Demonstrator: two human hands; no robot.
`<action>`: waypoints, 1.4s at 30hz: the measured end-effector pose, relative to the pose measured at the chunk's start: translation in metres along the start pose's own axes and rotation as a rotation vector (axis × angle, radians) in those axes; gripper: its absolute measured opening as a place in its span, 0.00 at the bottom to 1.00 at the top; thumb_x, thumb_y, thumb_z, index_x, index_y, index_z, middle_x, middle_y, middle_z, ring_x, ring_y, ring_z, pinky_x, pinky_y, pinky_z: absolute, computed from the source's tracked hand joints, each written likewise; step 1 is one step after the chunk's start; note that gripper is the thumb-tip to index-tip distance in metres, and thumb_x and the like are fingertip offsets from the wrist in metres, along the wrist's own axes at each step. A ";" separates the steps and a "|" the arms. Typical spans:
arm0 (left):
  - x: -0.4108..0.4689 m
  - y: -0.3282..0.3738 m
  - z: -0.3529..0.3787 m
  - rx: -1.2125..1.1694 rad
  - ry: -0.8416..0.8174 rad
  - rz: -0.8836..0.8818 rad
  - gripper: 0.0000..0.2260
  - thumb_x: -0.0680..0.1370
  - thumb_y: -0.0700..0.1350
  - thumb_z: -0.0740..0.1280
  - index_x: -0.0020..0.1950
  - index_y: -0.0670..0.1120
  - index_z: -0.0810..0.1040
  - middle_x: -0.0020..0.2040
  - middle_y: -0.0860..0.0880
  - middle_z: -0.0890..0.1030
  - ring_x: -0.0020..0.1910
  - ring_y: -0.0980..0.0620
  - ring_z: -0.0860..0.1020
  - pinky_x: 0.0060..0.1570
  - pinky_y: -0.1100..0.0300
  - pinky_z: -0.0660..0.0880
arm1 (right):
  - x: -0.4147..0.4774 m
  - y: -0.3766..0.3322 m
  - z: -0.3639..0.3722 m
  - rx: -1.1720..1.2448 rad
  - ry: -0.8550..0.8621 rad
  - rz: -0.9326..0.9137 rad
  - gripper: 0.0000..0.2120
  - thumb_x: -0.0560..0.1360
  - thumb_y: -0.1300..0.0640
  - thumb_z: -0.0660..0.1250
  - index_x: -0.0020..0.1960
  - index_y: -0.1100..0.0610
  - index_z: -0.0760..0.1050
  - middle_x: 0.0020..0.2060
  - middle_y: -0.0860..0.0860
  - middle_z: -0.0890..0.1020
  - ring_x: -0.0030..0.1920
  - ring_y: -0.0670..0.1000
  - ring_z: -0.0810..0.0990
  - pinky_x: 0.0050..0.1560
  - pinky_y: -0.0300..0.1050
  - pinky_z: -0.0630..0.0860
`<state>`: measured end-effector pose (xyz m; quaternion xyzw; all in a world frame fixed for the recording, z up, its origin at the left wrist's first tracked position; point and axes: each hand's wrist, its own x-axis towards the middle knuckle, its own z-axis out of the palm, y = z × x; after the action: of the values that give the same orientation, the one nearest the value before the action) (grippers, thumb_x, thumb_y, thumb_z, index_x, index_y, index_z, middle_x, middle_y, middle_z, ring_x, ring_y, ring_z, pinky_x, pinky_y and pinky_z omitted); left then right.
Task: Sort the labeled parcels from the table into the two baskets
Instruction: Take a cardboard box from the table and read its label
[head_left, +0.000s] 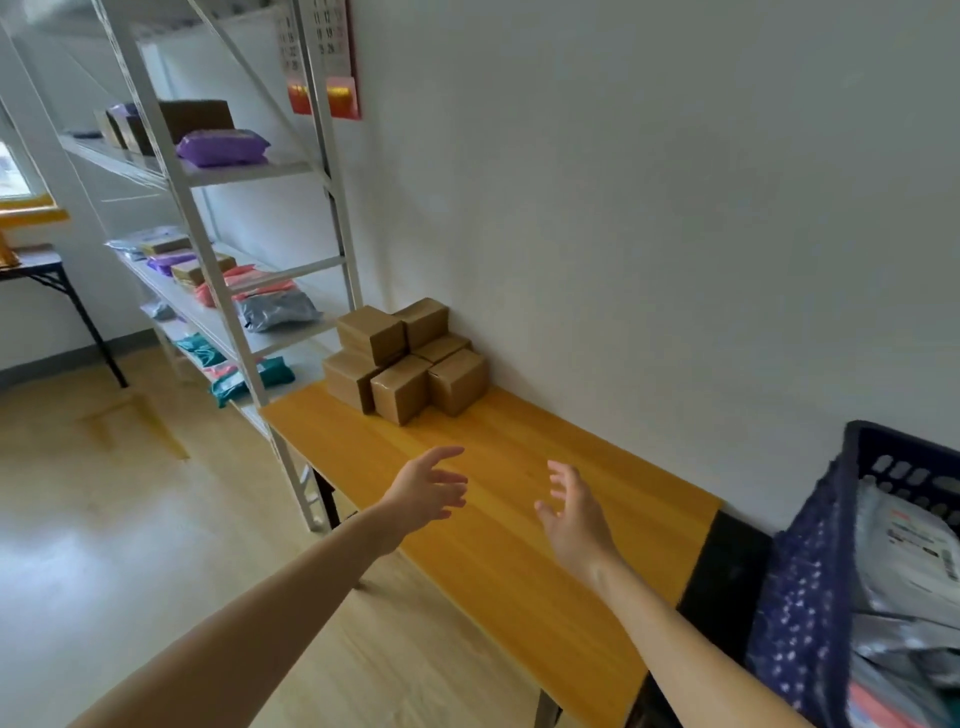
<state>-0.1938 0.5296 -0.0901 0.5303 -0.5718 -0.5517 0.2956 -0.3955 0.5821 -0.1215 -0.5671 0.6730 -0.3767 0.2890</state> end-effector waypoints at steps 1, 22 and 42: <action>0.010 -0.001 -0.014 0.010 -0.006 -0.004 0.22 0.78 0.39 0.68 0.70 0.51 0.69 0.55 0.48 0.80 0.51 0.48 0.81 0.48 0.58 0.79 | 0.011 -0.006 0.011 0.000 0.006 0.007 0.23 0.80 0.61 0.61 0.73 0.56 0.61 0.69 0.54 0.69 0.68 0.50 0.69 0.61 0.40 0.68; 0.261 -0.046 -0.120 0.117 0.003 -0.110 0.21 0.79 0.41 0.65 0.71 0.53 0.69 0.59 0.51 0.76 0.53 0.53 0.77 0.42 0.65 0.75 | 0.251 0.015 0.123 0.013 -0.024 0.124 0.21 0.80 0.60 0.60 0.73 0.55 0.62 0.67 0.52 0.70 0.61 0.47 0.72 0.57 0.41 0.73; 0.472 -0.066 -0.114 0.408 0.203 -0.141 0.21 0.81 0.45 0.60 0.74 0.53 0.61 0.70 0.48 0.69 0.67 0.50 0.69 0.52 0.61 0.67 | 0.427 0.054 0.200 0.177 -0.141 0.340 0.22 0.81 0.55 0.60 0.74 0.54 0.61 0.68 0.52 0.70 0.60 0.45 0.71 0.54 0.38 0.70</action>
<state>-0.1937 0.0649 -0.2442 0.6703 -0.6005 -0.3878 0.1991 -0.3432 0.1313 -0.2599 -0.4425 0.7016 -0.3394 0.4435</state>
